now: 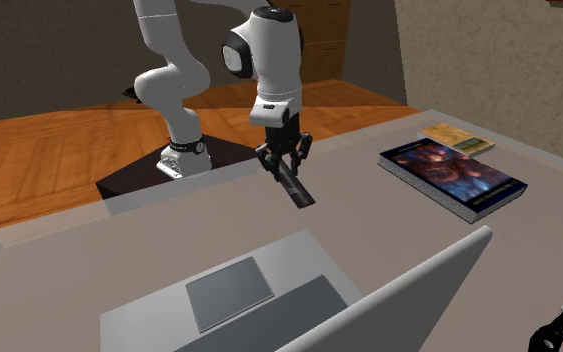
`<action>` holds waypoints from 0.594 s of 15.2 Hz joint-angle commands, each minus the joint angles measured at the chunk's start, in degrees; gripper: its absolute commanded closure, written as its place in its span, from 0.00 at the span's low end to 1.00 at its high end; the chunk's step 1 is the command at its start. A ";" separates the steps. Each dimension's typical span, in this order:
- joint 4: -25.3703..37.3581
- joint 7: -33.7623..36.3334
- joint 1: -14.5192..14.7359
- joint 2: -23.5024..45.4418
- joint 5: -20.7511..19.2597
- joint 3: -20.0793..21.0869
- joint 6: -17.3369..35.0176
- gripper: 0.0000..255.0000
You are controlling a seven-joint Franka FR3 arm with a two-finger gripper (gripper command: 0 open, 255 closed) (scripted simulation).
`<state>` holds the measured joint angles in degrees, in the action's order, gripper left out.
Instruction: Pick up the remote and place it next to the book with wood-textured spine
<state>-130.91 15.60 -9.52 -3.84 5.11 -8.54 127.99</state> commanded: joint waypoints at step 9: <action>2.35 7.65 3.28 -1.28 -0.20 4.01 -3.09 1.00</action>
<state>-128.73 21.83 -6.87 -5.30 4.83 -5.28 124.80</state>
